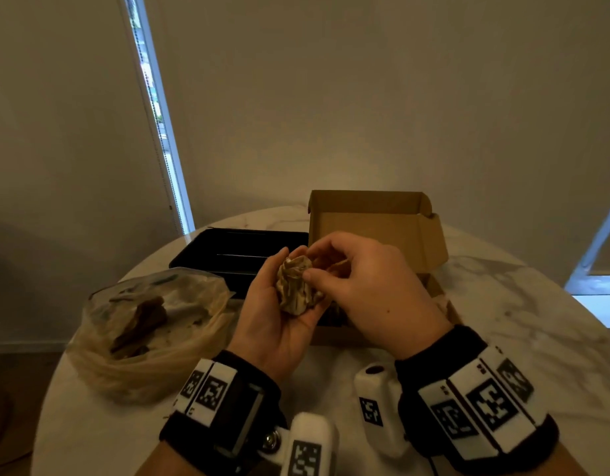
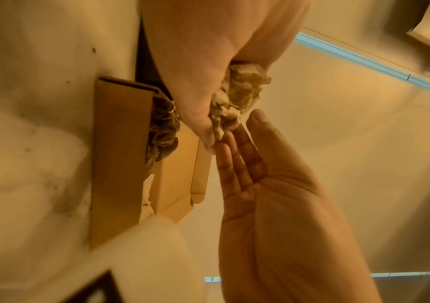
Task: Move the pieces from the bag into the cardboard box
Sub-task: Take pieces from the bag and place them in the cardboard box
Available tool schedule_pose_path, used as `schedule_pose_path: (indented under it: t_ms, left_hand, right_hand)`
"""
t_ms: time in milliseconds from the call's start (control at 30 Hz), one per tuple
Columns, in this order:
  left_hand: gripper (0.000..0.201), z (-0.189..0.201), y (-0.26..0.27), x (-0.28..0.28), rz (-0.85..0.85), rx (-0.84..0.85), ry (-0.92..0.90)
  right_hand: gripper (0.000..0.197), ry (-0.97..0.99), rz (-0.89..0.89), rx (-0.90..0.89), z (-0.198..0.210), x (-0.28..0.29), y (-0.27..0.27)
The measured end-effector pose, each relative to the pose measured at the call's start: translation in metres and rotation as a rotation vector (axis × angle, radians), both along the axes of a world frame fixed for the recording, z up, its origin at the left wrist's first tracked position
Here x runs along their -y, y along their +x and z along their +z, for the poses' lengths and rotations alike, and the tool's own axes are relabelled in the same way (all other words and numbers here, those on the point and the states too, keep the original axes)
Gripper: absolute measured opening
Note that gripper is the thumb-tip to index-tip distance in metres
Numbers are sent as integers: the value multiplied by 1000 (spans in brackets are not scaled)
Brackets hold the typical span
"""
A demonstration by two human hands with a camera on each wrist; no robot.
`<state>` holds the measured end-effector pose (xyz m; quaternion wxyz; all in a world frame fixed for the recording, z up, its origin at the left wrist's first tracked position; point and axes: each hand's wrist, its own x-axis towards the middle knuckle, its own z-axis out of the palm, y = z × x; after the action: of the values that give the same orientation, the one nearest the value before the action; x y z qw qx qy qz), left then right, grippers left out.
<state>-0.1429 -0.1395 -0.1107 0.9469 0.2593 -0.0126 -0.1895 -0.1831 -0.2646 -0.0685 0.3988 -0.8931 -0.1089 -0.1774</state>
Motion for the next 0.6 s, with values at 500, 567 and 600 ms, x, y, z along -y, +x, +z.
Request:
schedule_pose_path:
  t_ms: [500,567,600]
  left_hand:
    - [36,-6,-3,8,-49,14,-1]
    - [44,-7,-3,8,-59,17,-1]
    - [48,-7,-4,8,-73,21,0]
  right_hand:
    - [8,27,-129,33,-14,13,7]
    - [13,34,-96,14,-14,13,7]
    - [16,32,-70,9,-14,12,5]
